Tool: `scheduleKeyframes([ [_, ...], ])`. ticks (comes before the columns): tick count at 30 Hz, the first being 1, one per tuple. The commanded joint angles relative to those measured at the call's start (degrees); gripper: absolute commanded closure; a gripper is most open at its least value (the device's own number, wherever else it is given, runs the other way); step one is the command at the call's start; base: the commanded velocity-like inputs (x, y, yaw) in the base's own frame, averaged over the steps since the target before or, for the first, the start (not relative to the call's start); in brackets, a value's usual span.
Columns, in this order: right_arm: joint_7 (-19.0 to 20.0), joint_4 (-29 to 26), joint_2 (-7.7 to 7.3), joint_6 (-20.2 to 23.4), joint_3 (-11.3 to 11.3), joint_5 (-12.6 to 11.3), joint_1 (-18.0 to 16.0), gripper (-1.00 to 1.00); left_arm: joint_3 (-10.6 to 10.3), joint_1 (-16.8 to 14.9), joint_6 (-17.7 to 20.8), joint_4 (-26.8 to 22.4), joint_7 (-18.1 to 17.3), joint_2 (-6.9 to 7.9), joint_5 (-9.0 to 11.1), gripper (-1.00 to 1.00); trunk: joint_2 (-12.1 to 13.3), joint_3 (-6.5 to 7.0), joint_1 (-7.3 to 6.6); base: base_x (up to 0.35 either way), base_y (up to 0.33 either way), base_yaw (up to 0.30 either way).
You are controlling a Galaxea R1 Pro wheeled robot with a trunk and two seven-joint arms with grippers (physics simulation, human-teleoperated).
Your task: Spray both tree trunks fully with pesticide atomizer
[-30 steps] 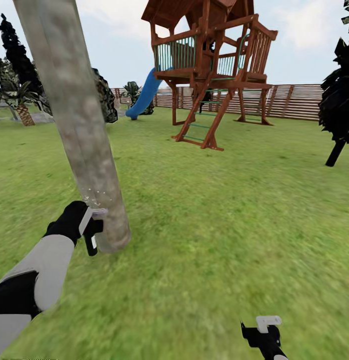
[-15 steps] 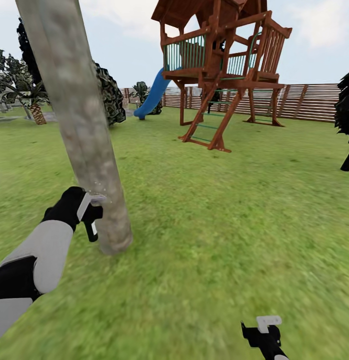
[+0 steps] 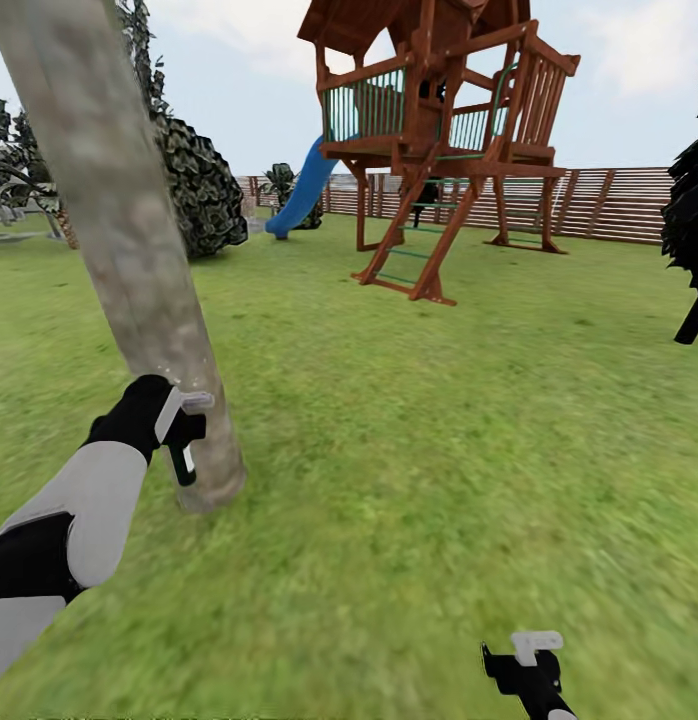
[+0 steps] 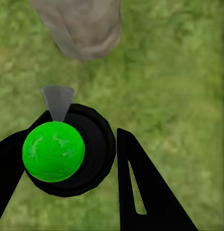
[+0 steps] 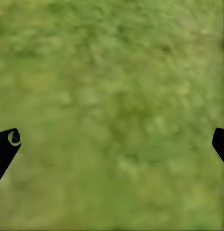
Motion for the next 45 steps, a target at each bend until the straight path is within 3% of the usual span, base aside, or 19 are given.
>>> scheduleKeyframes([
  [1,-0.3,0.1,-0.01,-0.19,-0.27,0.61,-0.05,-1.0,0.28,-0.06,0.2,-0.04,0.12,-0.06,-0.14,1.0,-0.03,-0.05,-0.01,-0.007,-0.273,0.168],
  [7,-0.34,0.12,0.01,-0.19,-0.25,0.61,-0.05,-1.0,0.18,0.35,0.16,0.0,0.1,0.64,-0.24,1.0,-0.03,-0.05,-0.01,0.051,-0.272,0.257],
  [10,-0.34,0.17,0.07,-0.19,-0.25,0.61,-0.05,-1.0,0.11,4.3,0.03,-0.01,-0.08,1.46,-0.12,1.0,-0.03,-0.05,-0.01,0.164,-0.251,0.276],
  [16,-0.3,0.11,0.0,-0.19,-0.27,0.61,-0.05,-1.0,0.2,6.9,-0.45,0.06,-0.04,0.21,0.0,1.0,-0.03,-0.05,-0.01,0.219,-0.211,0.099],
  [19,-0.3,0.11,-0.01,-0.19,-0.26,0.61,-0.05,-1.0,0.24,8.47,-0.63,-0.03,-0.1,0.32,-0.05,1.0,-0.03,-0.05,-0.01,0.24,-0.185,0.008],
  [45,-0.3,0.21,0.01,-0.22,-0.25,0.61,-0.05,-1.0,0.52,8.99,-0.73,-1.0,0.23,0.03,-0.14,1.0,-0.03,-0.05,-0.01,0.121,-0.25,0.218],
])
